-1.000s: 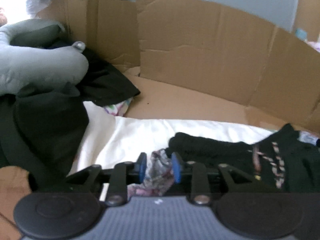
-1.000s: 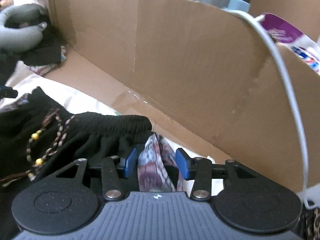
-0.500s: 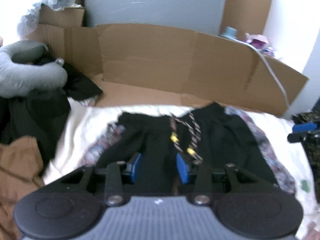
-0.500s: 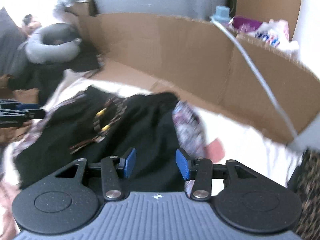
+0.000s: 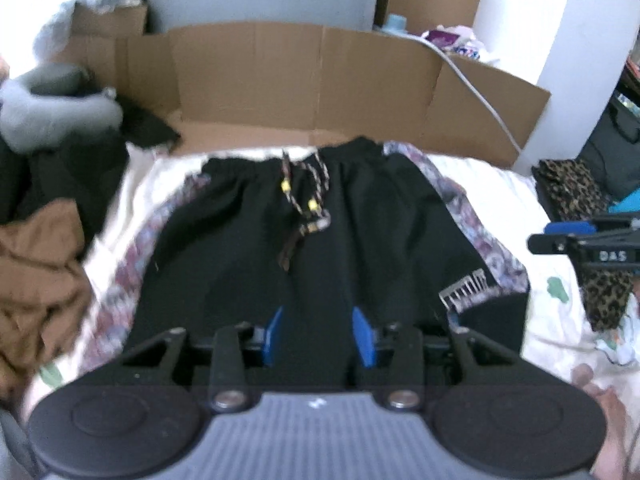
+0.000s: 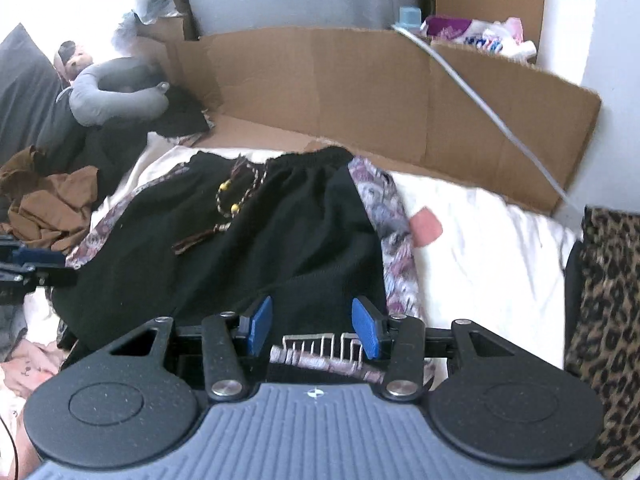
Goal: Fold clothes
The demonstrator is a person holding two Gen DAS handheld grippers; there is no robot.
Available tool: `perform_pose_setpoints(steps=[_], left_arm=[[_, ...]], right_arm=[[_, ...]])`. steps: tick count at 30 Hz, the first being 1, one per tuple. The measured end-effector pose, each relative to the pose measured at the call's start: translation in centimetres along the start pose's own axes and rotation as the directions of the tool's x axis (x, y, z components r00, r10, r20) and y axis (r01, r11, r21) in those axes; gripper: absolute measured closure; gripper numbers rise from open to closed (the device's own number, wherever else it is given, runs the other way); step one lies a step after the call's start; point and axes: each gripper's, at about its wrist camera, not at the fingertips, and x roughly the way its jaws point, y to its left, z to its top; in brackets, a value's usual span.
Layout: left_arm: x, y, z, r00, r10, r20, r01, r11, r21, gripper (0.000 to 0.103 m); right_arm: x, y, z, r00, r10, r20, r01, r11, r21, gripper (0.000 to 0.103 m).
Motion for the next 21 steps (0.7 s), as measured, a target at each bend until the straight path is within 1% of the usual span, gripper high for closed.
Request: perform_pose_setpoints(steps=[3, 4, 7, 8, 10, 13, 16, 21], left_arm=[[0.3, -0.8, -0.8, 0.999, 0.017, -0.051, -0.015, 0.999, 0.034, 0.061], [0.3, -1.1, -1.0, 0.998, 0.014, -0.064, -0.012, 0.999, 0.033, 0.061], [0.5, -2.1, -1.2, 0.996, -0.005, -0.094, 0.008, 1.000, 0.029, 0.061], [0.6, -2.4, -1.2, 0.995, -0.013, -0.102, 0.016, 0.999, 0.028, 0.061], [0.8, -3.3, -1.4, 0.993, -0.025, -0.111, 0.031, 0.998, 0.052, 0.061], [1.2, -4.3, -1.8, 0.991, -0.030, -0.133, 0.040, 0.996, 0.075, 0.061], [1.6, -5.4, -2.4, 0.983, -0.039, -0.178, 0.056, 0.994, 0.093, 0.061], [2.9, -6.6, -4.0, 0.967, -0.039, -0.251, 0.055, 0.997, 0.059, 0.061]], right_arm=[[1.1, 0.2, -1.5, 0.999, 0.000, -0.039, 0.001, 0.999, 0.037, 0.051], [1.4, 0.4, -1.9, 0.999, 0.010, -0.053, -0.008, 0.999, 0.036, 0.051], [2.3, 1.0, -2.9, 0.998, 0.022, -0.052, -0.022, 1.000, -0.001, 0.050], [2.8, 1.1, -3.3, 0.998, 0.021, -0.060, -0.021, 1.000, 0.005, 0.050], [3.8, 1.3, -4.2, 0.997, 0.018, -0.078, -0.016, 1.000, 0.021, 0.050], [5.0, 1.8, -5.7, 0.995, -0.020, -0.095, 0.020, 1.000, -0.001, 0.050], [6.3, 1.7, -7.0, 0.992, -0.020, -0.125, 0.019, 1.000, -0.005, 0.049], [7.7, 1.7, -9.0, 0.989, -0.054, -0.136, 0.048, 0.998, -0.047, 0.051]])
